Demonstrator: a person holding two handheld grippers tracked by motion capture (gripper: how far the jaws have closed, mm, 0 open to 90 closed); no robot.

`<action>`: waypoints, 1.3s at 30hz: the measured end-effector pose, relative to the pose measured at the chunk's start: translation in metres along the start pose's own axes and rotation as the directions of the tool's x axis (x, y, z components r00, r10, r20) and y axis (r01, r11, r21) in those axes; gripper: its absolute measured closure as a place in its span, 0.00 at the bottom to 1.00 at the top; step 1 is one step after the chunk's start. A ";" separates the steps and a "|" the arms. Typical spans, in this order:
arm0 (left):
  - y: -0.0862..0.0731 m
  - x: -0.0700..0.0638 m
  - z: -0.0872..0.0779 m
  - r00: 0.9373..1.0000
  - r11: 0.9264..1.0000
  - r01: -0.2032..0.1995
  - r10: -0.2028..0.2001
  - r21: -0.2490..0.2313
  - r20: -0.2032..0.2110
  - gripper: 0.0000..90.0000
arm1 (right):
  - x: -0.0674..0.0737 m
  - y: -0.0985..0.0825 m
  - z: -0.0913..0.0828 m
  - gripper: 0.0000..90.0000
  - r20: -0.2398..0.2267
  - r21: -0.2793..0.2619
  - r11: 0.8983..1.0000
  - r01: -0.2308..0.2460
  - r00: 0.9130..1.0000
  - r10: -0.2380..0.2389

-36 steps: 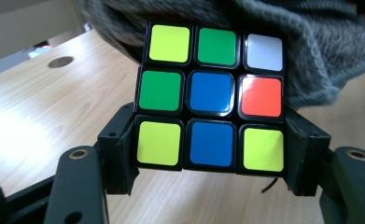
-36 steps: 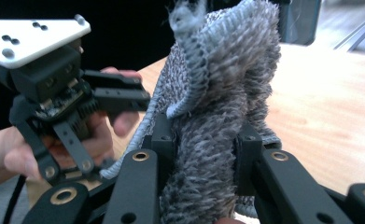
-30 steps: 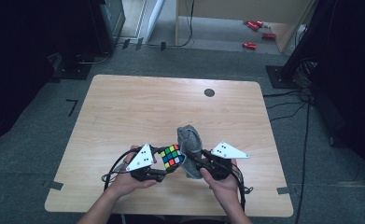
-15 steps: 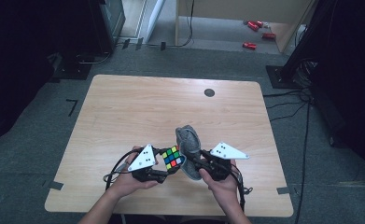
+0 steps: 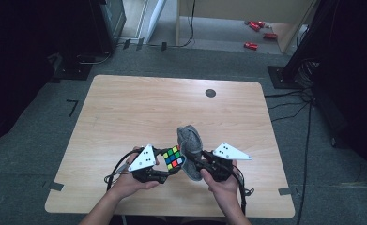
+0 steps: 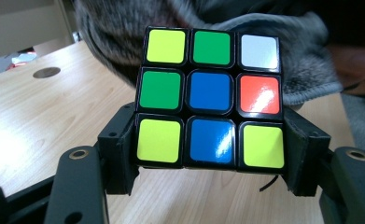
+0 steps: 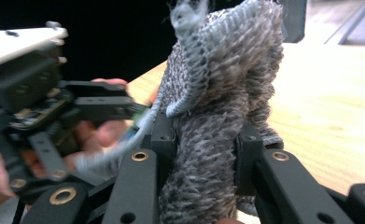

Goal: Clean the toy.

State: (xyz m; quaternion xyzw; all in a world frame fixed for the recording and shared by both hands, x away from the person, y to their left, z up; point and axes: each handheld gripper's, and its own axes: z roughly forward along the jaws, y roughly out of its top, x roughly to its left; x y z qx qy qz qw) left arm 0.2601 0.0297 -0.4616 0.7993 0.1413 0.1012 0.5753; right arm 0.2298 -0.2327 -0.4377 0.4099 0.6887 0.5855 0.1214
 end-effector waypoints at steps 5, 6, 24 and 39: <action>0.000 0.006 -0.004 1.000 1.000 0.027 -0.027 -0.008 -0.014 0.38 | -0.002 -0.003 0.001 0.77 0.041 0.015 1.000 -0.001 0.999 0.001; -0.001 0.006 -0.003 1.000 1.000 0.022 -0.022 0.002 -0.013 0.38 | 0.001 -0.002 0.001 0.77 0.034 0.011 1.000 0.008 0.999 -0.008; 0.001 -0.003 0.005 1.000 0.999 -0.004 0.004 0.034 0.003 0.38 | 0.020 0.002 -0.001 0.76 0.097 -0.031 0.999 0.042 0.994 -0.039; 0.002 -0.004 0.006 1.000 0.999 0.022 -0.022 0.025 0.012 0.38 | 0.018 -0.001 0.000 0.75 0.102 -0.054 0.999 0.003 0.995 0.002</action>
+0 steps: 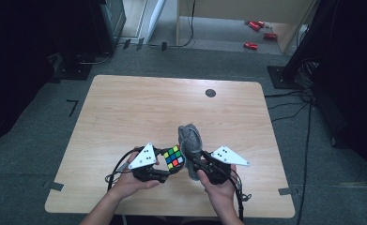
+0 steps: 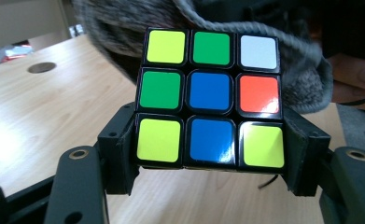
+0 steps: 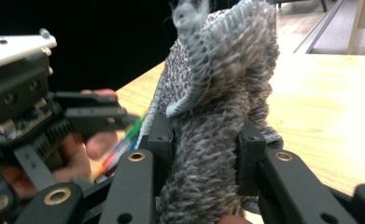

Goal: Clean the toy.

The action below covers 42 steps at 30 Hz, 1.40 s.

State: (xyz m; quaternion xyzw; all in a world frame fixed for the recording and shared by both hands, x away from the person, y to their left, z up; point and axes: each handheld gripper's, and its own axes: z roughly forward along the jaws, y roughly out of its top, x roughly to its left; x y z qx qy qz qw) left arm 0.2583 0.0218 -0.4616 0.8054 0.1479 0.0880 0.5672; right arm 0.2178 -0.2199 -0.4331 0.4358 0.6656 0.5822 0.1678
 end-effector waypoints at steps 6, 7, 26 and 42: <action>0.003 0.006 -0.009 0.999 0.998 0.042 -0.042 -0.053 0.002 0.38 | -0.015 -0.006 0.002 0.75 0.032 0.017 0.998 -0.065 0.997 0.064; 0.002 0.007 -0.009 0.999 0.998 0.043 -0.043 -0.054 0.000 0.38 | -0.014 -0.006 0.002 0.75 0.029 0.014 0.998 -0.066 0.997 0.066; 0.001 0.004 -0.005 0.998 0.999 0.030 -0.029 -0.022 0.054 0.38 | 0.001 -0.002 -0.001 0.75 0.001 -0.038 0.998 -0.043 0.999 0.043; 0.005 0.006 -0.009 0.997 0.996 0.062 -0.059 -0.060 0.051 0.38 | 0.000 -0.001 -0.002 0.75 0.003 -0.061 0.998 -0.024 1.000 0.024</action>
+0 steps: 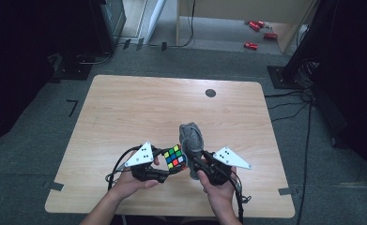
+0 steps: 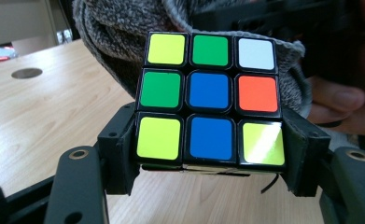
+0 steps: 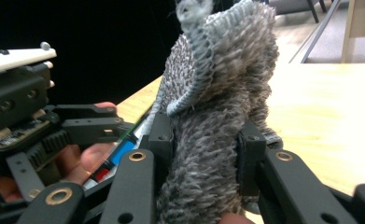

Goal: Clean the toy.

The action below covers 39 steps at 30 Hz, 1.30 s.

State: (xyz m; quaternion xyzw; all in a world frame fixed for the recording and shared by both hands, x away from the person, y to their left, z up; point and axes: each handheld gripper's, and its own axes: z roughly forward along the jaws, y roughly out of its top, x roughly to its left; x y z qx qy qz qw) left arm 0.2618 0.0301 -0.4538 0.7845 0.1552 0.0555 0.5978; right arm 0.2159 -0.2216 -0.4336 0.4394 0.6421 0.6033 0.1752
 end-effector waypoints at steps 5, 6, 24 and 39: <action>0.007 0.016 -0.021 0.998 0.996 0.051 -0.054 -0.071 -0.043 0.38 | -0.026 -0.009 0.001 0.77 0.034 0.020 1.000 0.001 0.999 -0.002; 0.009 0.021 -0.028 0.995 0.993 0.077 -0.082 -0.094 -0.052 0.38 | -0.029 -0.012 0.004 0.77 0.028 0.036 0.999 0.040 0.999 -0.041; 0.014 0.024 -0.027 0.986 0.984 0.164 -0.164 -0.074 0.014 0.38 | 0.006 -0.035 0.024 0.76 -0.037 0.044 0.900 0.433 0.901 -0.432; 0.009 0.031 -0.029 0.961 0.979 0.180 -0.195 -0.092 -0.198 0.38 | -0.017 -0.038 0.027 0.74 0.075 0.155 0.926 0.345 0.930 -0.360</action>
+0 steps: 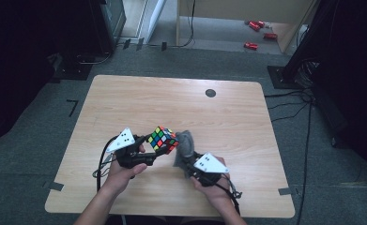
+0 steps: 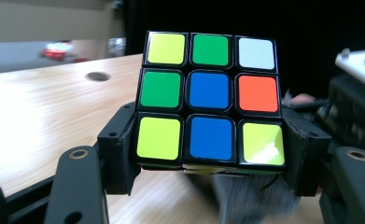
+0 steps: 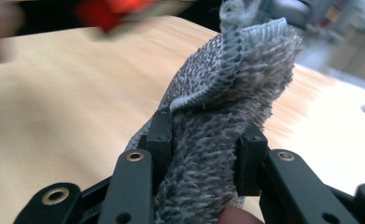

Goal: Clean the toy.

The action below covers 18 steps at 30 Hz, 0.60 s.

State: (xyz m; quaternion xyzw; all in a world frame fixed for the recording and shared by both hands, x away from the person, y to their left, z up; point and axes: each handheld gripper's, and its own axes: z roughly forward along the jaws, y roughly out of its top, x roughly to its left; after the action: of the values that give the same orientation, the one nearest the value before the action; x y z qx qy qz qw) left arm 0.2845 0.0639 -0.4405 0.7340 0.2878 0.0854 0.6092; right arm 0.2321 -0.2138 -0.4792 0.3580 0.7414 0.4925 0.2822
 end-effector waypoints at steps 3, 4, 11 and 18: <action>-0.004 0.005 0.003 0.999 1.000 0.020 -0.019 0.015 -0.032 0.38 | -0.021 -0.002 -0.006 0.74 0.063 0.006 0.998 -0.063 0.996 0.062; -0.006 0.006 0.005 0.999 1.000 0.018 -0.017 0.022 -0.050 0.38 | -0.027 -0.003 -0.008 0.74 0.078 -0.001 0.997 -0.080 0.994 0.079; -0.016 0.010 0.013 0.970 0.994 -0.021 0.046 0.106 -0.241 0.38 | -0.061 -0.008 -0.017 0.73 0.197 0.018 0.989 -0.146 0.970 0.140; -0.026 0.015 0.022 0.931 0.977 -0.011 0.087 0.211 -0.353 0.38 | -0.085 -0.020 -0.021 0.73 0.253 0.052 0.973 -0.223 0.946 0.203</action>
State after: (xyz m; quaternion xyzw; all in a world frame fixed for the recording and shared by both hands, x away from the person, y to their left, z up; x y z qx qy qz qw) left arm 0.2986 0.0554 -0.4739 0.7718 0.3834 0.2038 0.4645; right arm 0.2607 -0.2990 -0.4848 0.5053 0.6768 0.4420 0.3023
